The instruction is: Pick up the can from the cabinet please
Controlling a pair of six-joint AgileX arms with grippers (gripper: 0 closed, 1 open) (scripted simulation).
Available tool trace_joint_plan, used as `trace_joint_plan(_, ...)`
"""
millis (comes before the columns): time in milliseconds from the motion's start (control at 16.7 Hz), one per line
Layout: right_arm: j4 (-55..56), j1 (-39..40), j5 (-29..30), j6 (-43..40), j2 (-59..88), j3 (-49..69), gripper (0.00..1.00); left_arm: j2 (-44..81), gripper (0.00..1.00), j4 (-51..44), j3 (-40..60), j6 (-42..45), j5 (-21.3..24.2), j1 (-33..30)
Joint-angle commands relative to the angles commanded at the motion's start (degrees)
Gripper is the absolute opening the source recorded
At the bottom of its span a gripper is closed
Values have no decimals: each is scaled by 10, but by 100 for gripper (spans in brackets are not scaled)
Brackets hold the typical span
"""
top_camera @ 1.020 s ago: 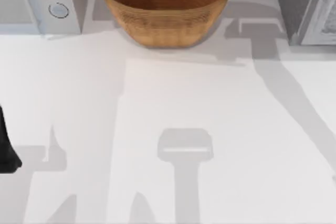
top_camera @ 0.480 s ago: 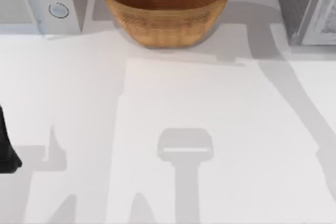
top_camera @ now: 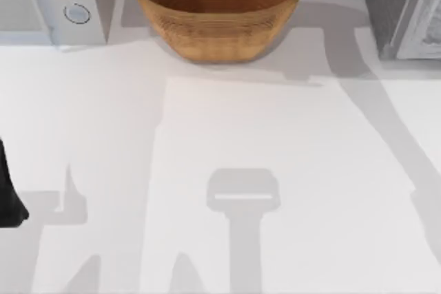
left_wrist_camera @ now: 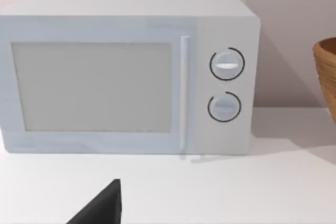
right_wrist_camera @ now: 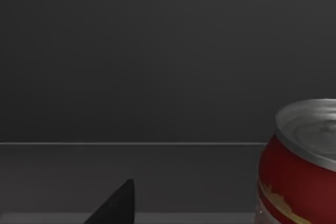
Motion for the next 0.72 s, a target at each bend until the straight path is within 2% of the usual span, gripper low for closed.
trace_joint_plan(600,0,0,0,0,0,0,2,0,100,0,0,0,0,0)
trace_joint_plan(720,0,0,0,0,0,0,0,0,100,0,0,0,0,0)
